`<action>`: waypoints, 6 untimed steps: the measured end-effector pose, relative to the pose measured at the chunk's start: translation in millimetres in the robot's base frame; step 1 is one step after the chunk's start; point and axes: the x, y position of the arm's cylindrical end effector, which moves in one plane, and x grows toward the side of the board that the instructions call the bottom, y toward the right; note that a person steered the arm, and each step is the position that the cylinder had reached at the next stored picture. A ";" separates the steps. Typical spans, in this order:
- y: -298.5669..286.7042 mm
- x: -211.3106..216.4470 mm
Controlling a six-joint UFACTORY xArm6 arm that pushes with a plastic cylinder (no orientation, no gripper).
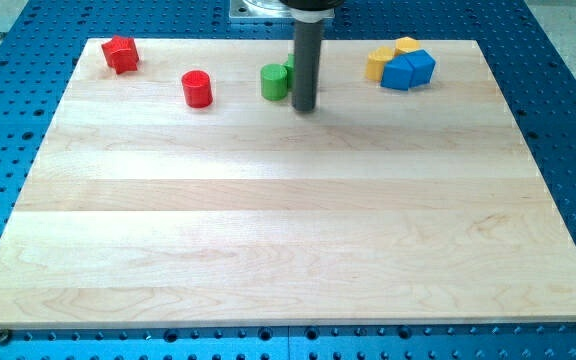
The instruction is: Separate the green circle from the green star
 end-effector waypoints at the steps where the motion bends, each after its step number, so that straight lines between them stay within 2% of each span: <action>1: 30.8 -19.1; 4: -129.2 -34.5; 5: -163.9 -55.6; 6: -156.1 -71.6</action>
